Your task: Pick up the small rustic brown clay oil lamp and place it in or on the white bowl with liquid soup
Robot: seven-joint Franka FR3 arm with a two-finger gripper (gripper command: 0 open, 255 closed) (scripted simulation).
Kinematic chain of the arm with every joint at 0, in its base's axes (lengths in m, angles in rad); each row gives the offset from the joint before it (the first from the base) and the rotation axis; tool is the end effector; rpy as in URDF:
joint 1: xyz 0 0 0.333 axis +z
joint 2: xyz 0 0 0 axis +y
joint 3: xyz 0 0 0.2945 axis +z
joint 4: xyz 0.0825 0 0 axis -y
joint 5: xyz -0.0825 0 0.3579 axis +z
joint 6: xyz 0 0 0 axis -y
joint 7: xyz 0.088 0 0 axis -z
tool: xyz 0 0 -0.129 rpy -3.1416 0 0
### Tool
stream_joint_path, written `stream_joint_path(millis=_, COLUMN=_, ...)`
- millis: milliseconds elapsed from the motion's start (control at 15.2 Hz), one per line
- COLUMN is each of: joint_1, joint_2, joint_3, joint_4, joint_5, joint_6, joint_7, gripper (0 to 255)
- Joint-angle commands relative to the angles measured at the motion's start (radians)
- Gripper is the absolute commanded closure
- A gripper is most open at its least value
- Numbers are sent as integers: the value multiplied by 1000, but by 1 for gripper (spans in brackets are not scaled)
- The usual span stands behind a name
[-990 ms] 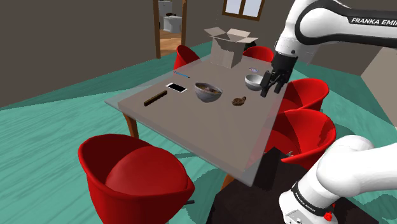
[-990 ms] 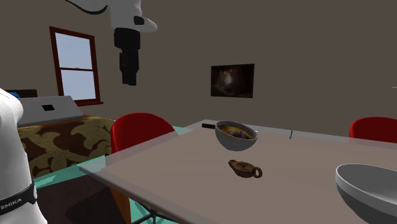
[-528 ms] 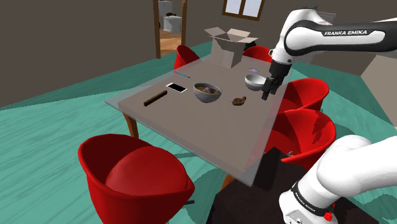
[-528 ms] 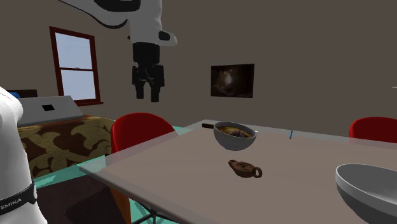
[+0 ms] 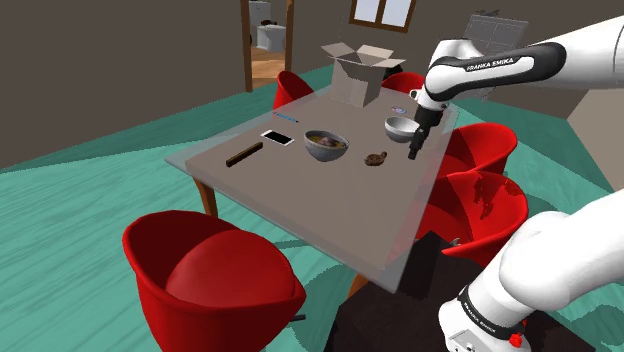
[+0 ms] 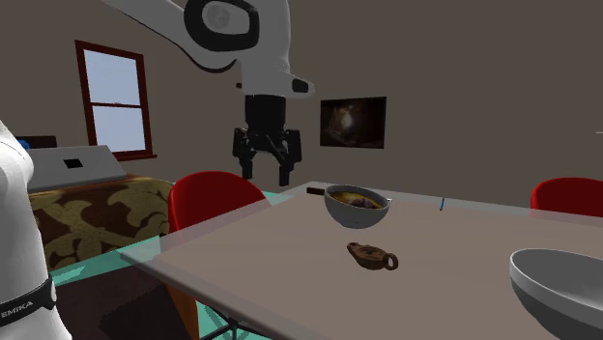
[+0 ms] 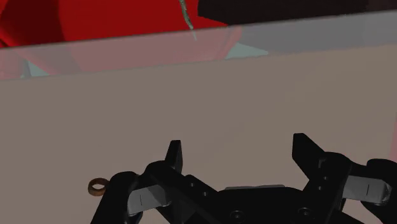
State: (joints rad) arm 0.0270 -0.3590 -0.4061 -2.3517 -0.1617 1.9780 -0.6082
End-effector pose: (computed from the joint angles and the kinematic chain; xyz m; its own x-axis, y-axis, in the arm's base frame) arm 0.3876 -0.1720 0.4230 0.9479 0.3168 -0.0342 0.3164 -0.9485 -0.0157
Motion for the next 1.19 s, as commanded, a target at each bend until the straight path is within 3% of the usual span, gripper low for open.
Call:
stream_joint_path(millis=0, joint_1=12, joint_2=73, joint_3=-34, joint_4=39, joint_5=8, joint_6=37, joint_7=-90, gripper=0)
stream_joint_path(millis=528, joint_1=27, joint_2=414, joint_3=-119, joint_4=233, joint_5=140, joint_6=170, joint_7=-461, gripper=0)
stream_joint_path(millis=1122, joint_1=-78, joint_2=797, joint_3=-53, joint_4=559, joint_5=308, joint_6=209, joint_7=-812, gripper=0)
